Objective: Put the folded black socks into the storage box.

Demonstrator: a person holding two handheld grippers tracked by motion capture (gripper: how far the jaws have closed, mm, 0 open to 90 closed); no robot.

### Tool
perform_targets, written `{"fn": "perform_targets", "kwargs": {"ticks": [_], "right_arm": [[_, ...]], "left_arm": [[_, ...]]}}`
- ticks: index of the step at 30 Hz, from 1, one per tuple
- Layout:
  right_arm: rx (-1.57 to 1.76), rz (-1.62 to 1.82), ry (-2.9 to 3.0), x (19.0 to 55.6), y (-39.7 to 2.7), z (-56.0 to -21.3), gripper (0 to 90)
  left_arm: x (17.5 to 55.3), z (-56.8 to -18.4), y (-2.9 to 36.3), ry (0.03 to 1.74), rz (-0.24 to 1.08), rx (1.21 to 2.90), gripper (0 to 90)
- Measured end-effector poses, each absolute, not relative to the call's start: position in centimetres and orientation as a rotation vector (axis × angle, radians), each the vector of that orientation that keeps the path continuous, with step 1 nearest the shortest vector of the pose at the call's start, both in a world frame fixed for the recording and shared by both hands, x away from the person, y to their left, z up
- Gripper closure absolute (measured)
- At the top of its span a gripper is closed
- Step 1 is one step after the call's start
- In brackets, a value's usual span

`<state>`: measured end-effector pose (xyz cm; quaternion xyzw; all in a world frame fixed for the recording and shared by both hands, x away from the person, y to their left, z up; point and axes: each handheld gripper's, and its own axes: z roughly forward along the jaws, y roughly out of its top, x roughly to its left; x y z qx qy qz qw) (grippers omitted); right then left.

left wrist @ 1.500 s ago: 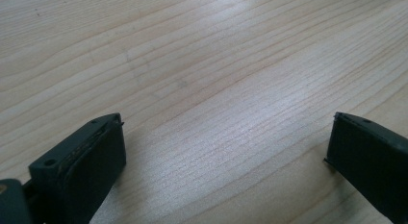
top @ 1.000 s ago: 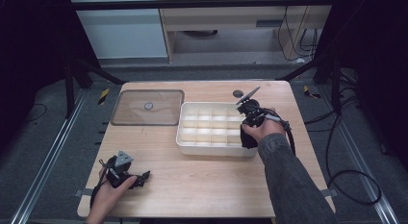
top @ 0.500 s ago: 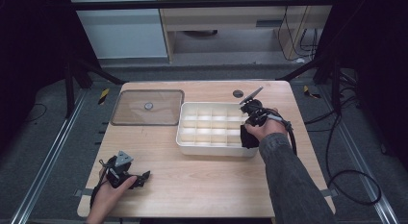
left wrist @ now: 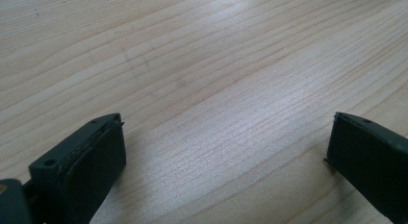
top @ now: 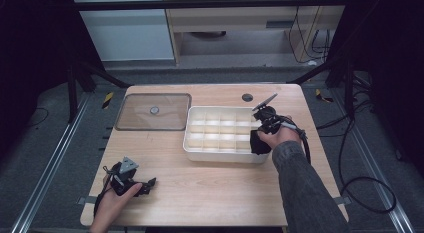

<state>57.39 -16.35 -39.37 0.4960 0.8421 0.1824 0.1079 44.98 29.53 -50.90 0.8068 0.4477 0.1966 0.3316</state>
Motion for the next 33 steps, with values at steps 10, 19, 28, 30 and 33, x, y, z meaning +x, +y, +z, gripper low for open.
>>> {"fn": "perform_targets", "kwargs": {"ticks": [10,19,28,30,33], "right_arm": [[1.476,0.547,2.474,56.9,-17.0,-40.0,90.0],[1.480,0.565,2.462,56.6,-17.3,-40.6,90.0],[1.457,0.554,2.456,55.9,-17.0,-40.8,90.0],[1.442,0.557,2.454,55.7,-17.0,-41.0,90.0],[1.445,0.558,2.452,55.4,-16.9,-41.1,90.0]], "left_arm": [[45.0,-50.9,29.5,1.169,0.512,2.112,0.0],[45.0,-50.9,29.5,1.169,0.512,2.114,0.0],[45.0,-50.9,29.5,1.168,0.512,2.114,0.0],[45.0,-50.9,29.5,1.168,0.512,2.113,0.0],[45.0,-50.9,29.5,1.168,0.513,2.112,0.0]]}}
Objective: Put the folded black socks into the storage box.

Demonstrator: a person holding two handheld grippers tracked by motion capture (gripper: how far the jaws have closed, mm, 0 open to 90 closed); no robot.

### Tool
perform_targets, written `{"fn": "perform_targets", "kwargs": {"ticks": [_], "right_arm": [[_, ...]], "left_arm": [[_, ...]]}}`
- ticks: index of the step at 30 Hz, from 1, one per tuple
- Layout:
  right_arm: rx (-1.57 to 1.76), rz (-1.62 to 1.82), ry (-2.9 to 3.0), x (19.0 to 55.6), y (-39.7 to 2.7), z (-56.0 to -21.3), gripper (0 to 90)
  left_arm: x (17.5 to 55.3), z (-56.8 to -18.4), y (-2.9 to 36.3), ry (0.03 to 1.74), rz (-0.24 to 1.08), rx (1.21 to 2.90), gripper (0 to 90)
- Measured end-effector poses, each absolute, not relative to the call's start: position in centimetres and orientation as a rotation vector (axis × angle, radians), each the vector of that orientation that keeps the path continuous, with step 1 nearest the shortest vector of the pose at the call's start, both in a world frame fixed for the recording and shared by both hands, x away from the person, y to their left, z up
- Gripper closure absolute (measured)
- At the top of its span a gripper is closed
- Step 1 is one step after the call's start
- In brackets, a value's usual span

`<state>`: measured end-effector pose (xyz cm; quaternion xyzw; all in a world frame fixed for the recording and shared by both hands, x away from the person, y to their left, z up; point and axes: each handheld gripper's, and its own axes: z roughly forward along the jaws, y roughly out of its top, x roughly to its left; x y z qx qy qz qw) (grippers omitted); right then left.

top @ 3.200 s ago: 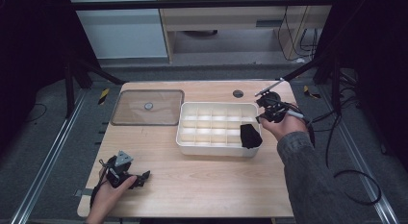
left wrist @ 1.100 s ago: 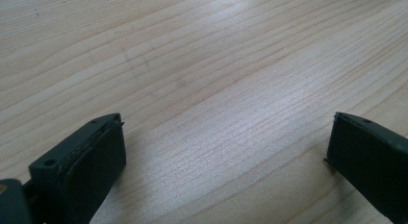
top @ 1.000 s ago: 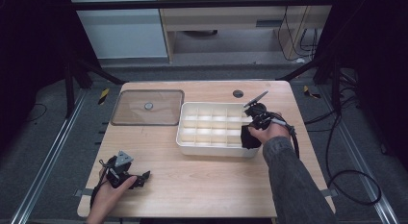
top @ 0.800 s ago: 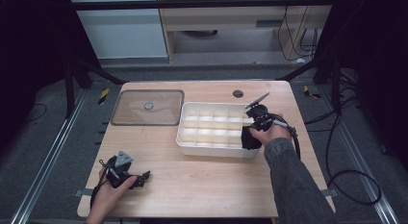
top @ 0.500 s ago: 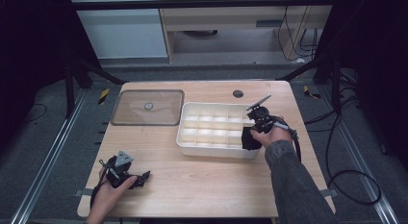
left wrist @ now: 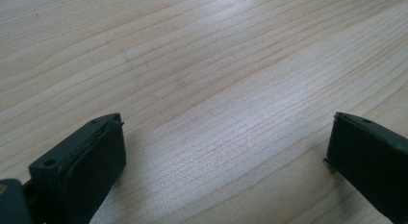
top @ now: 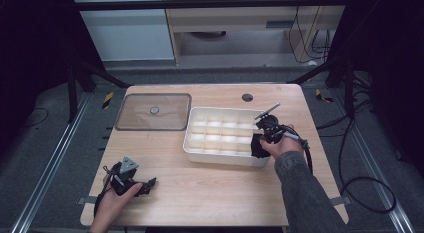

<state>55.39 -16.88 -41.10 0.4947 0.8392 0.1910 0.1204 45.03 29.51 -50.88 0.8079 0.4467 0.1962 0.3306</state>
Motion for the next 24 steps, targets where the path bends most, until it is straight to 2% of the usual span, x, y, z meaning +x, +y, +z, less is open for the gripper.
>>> {"fn": "perform_targets", "kwargs": {"ticks": [24], "right_arm": [[1.356,0.518,2.445,52.9,-16.0,-42.6,90.0]], "left_arm": [[45.1,-50.9,29.4,1.168,0.513,2.111,0.0]]}}
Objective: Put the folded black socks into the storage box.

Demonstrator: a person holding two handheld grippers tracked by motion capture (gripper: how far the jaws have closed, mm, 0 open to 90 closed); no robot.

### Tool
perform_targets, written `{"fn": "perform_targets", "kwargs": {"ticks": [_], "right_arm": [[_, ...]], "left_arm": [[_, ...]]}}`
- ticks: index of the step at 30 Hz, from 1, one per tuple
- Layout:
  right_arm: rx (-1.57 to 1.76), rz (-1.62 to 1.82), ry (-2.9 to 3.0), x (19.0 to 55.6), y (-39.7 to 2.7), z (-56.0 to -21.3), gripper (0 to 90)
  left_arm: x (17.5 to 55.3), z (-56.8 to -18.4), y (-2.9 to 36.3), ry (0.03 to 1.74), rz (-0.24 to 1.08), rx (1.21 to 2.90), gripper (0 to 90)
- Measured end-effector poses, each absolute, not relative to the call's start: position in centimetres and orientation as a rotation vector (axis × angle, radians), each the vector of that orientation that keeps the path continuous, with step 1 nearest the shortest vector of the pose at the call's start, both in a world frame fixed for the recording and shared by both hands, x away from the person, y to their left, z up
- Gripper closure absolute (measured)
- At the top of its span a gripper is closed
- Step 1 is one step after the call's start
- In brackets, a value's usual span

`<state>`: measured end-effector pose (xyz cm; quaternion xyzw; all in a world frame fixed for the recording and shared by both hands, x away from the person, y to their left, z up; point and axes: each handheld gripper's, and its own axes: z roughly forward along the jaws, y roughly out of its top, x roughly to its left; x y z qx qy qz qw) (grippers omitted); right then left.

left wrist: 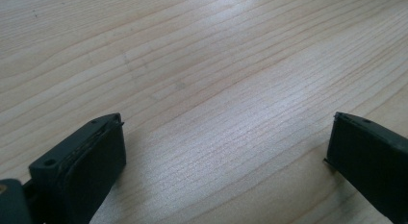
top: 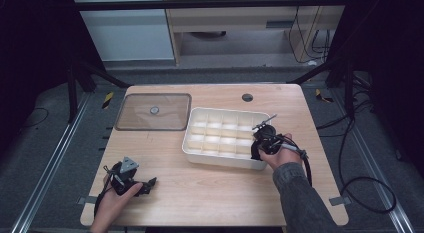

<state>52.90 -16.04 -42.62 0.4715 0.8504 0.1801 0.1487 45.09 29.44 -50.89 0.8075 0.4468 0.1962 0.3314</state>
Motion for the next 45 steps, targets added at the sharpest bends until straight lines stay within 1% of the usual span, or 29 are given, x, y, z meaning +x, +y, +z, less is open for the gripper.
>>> {"fn": "perform_targets", "kwargs": {"ticks": [7,11,15,23,45], "right_arm": [[1.350,0.485,2.459,52.7,-15.8,-43.2,90.0],[1.354,0.443,2.500,52.8,-15.7,-44.4,90.0],[1.392,0.431,2.550,53.6,-15.9,-44.1,90.0],[1.365,0.352,2.554,55.9,-15.5,-43.9,90.0],[1.280,0.244,2.548,56.8,-14.6,-44.1,90.0]], "left_arm": [[45.1,-50.9,29.4,1.168,0.512,2.110,0.0],[45.1,-50.9,29.4,1.168,0.513,2.110,0.0],[45.1,-50.9,29.4,1.168,0.514,2.111,0.0],[45.1,-50.9,29.4,1.167,0.512,2.112,0.0],[45.1,-50.9,29.4,1.170,0.512,2.107,0.0]]}}
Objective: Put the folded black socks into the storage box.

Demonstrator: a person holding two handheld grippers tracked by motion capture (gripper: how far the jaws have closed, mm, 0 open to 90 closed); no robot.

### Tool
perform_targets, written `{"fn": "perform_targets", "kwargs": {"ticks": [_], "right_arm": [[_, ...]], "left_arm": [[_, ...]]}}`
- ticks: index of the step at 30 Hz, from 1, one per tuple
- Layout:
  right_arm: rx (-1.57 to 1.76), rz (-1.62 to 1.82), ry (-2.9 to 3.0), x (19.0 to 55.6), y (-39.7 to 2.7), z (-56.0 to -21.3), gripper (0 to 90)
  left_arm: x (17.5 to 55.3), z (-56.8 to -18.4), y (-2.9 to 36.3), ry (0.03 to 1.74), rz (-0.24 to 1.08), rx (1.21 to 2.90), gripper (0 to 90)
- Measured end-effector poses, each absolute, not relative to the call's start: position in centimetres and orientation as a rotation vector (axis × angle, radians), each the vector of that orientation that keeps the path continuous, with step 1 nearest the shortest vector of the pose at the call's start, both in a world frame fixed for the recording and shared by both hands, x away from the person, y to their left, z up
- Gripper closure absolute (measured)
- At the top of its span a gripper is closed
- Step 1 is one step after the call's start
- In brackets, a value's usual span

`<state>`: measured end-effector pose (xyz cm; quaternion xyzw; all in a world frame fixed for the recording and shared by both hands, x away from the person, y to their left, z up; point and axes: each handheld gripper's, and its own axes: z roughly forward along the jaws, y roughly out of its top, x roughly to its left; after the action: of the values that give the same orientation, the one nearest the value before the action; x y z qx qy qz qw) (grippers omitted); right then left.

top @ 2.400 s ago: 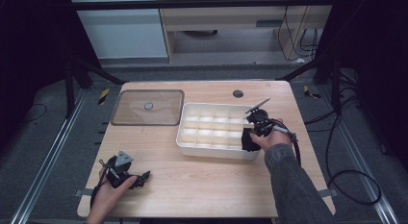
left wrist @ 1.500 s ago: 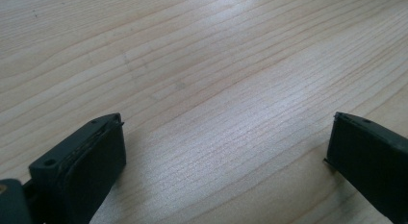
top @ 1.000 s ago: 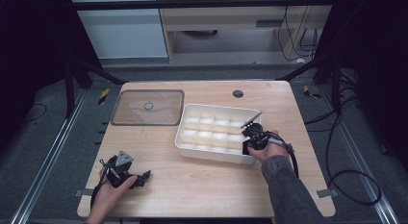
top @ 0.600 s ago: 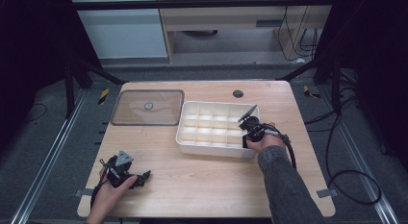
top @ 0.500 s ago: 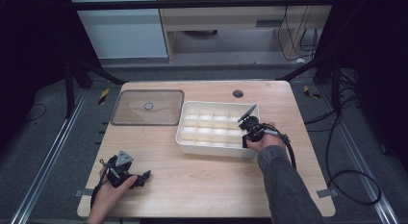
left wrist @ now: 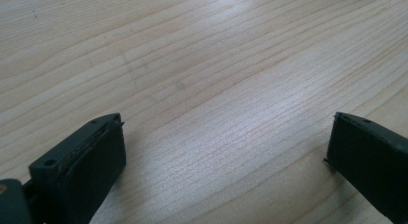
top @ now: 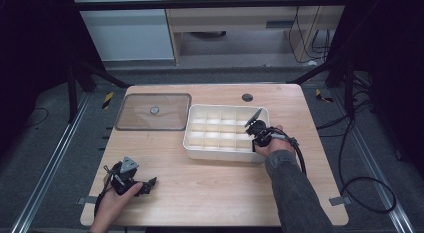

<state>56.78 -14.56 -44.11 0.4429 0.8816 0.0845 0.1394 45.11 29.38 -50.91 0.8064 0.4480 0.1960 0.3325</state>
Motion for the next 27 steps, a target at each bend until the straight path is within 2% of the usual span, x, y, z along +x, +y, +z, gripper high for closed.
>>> {"fn": "perform_targets", "kwargs": {"ticks": [27], "right_arm": [[1.275,0.303,2.533,56.95,-15.28,-43.49,90.0]], "left_arm": [[45.15,-50.90,29.35,1.168,0.510,2.108,0.0]]}}
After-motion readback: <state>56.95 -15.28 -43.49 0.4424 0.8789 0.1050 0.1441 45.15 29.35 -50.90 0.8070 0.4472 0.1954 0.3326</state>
